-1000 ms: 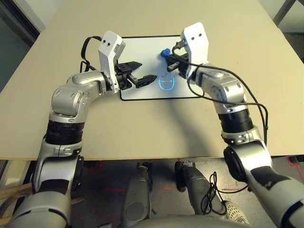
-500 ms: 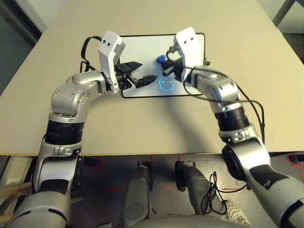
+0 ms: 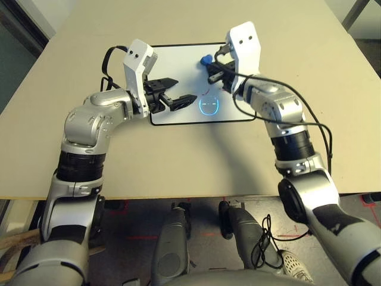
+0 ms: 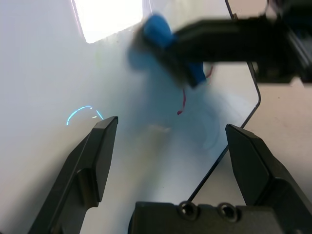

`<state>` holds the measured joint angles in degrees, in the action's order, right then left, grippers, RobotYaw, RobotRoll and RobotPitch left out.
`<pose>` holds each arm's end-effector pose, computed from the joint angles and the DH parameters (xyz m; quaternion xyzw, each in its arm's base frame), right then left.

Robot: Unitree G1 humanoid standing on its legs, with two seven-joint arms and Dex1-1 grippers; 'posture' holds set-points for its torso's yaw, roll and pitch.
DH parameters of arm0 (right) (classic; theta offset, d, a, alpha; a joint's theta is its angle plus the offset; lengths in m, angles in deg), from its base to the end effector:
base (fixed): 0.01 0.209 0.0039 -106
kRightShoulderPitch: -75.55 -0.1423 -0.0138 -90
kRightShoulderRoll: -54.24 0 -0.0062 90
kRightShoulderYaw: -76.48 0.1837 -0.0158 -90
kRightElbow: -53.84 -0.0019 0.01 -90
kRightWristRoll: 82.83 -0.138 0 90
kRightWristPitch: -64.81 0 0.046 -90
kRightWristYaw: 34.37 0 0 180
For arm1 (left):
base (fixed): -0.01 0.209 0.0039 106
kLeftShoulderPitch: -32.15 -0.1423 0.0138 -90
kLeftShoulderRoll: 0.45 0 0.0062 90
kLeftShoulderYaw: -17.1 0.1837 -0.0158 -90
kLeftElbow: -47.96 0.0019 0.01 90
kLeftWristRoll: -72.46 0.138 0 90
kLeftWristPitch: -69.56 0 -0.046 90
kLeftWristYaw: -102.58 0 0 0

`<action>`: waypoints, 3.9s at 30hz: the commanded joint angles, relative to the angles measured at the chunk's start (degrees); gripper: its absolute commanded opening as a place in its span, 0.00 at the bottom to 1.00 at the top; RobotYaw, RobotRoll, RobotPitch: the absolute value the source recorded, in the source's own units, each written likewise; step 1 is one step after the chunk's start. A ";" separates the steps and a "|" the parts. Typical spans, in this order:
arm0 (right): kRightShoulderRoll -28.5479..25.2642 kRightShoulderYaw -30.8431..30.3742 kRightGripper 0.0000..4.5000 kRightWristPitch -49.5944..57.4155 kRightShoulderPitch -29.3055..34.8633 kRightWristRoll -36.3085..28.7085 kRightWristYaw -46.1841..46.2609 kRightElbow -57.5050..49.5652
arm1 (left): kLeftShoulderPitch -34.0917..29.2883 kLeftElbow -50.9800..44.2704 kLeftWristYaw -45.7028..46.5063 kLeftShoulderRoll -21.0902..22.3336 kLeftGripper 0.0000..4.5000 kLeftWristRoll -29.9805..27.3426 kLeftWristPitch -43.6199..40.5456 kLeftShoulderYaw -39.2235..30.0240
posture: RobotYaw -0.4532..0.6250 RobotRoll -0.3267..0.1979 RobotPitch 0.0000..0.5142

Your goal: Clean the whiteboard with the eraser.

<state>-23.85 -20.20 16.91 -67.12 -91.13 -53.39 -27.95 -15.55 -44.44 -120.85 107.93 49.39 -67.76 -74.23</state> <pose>0.3138 -0.0743 0.2185 -0.0651 0.0132 0.3280 0.9423 0.2906 0.2123 0.2309 0.0917 0.0618 -0.3892 0.9145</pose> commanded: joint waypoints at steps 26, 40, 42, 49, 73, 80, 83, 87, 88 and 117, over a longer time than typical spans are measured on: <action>1.44 0.91 0.00 0.08 -3.13 0.09 0.62 6.51 | -0.66 -1.04 -0.32 -0.19 1.00 -0.44 -0.74 0.87 | 0.50 0.62 0.53; -2.14 4.40 0.00 -5.00 -8.89 1.25 2.38 14.33 | -0.86 -0.99 -0.38 -0.31 1.00 -0.39 -0.65 0.87 | 0.50 0.62 0.51; -2.55 4.71 0.00 -5.25 -9.38 1.36 2.76 15.11 | -0.91 -1.00 -0.41 -0.28 1.00 -0.36 -0.63 0.90 | 0.50 0.62 0.51; -0.98 2.79 0.00 -2.28 -7.00 0.72 2.45 11.80 | -0.68 -0.52 -0.55 -0.18 1.00 -0.18 -0.41 0.95 | 0.49 0.62 0.52; -3.83 4.71 0.00 -4.85 -8.39 1.65 3.88 14.95 | -0.43 -0.62 -0.56 0.33 1.00 -0.21 -0.66 0.87 | 0.49 0.62 0.51; -2.04 0.13 0.00 1.32 0.16 1.21 2.56 5.23 | -0.23 -0.38 -0.81 0.50 1.00 -0.16 -0.63 1.01 | 0.49 0.62 0.52; -1.52 -2.72 0.00 3.29 5.23 1.28 1.84 0.68 | -0.17 -0.34 -0.92 0.54 1.00 -0.13 -0.61 1.07 | 0.49 0.62 0.52; -1.94 -5.40 0.00 3.11 9.11 2.11 0.87 -0.67 | 0.00 -0.31 -0.92 0.49 1.00 -0.05 -0.57 1.11 | 0.50 0.62 0.52; -2.11 -5.60 0.00 2.81 9.32 2.24 0.73 -0.34 | 0.04 -0.27 -0.92 0.48 1.00 -0.03 -0.56 1.13 | 0.50 0.62 0.52; 0.29 -3.11 0.00 -0.65 3.23 1.77 1.34 3.72 | 0.03 -0.28 -0.97 0.44 1.00 -0.08 -0.51 1.15 | 0.50 0.62 0.52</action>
<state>-24.13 -22.03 14.96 -64.34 -89.22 -51.25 -22.69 -14.77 -44.47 -121.67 108.01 49.40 -67.91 -73.50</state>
